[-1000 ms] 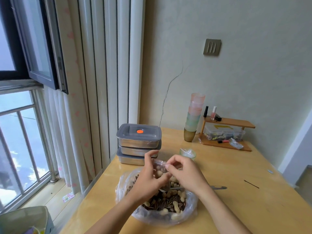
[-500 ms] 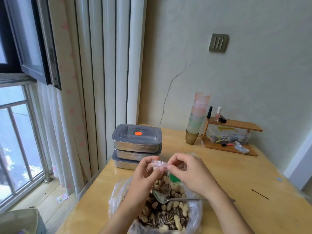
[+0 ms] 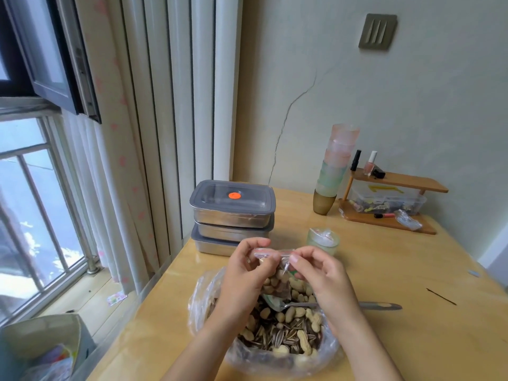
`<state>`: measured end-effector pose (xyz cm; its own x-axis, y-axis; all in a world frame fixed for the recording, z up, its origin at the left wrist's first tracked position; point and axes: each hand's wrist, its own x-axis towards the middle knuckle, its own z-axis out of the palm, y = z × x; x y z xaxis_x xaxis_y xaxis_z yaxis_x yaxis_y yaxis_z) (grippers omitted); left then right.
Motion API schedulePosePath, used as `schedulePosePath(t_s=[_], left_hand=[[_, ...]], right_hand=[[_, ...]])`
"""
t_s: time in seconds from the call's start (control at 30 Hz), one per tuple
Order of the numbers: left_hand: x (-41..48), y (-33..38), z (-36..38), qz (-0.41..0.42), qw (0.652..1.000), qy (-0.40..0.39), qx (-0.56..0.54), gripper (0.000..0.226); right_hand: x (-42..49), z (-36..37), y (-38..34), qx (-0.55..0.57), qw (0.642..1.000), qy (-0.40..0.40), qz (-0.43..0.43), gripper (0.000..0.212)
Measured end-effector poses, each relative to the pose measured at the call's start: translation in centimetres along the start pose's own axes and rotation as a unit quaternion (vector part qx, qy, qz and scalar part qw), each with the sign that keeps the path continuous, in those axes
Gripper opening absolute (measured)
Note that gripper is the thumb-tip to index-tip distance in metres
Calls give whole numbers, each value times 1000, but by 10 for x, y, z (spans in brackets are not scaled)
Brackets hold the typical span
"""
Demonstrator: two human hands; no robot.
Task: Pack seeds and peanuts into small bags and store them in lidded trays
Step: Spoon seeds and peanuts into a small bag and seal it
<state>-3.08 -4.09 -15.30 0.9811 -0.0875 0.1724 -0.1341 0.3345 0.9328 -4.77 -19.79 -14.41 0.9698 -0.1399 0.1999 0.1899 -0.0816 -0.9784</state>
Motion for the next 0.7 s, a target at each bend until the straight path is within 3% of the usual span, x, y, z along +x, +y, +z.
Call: schedulePosePath(t_s=[0.43, 0.7], left_hand=[[-3, -4, 5, 0, 1000, 3, 4, 23], [-4, -9, 3, 17, 1000, 13, 20, 23]], right_hand=[[-6, 12, 14, 2, 996, 80, -46, 13], [-8, 11, 14, 10, 998, 49, -27, 10]])
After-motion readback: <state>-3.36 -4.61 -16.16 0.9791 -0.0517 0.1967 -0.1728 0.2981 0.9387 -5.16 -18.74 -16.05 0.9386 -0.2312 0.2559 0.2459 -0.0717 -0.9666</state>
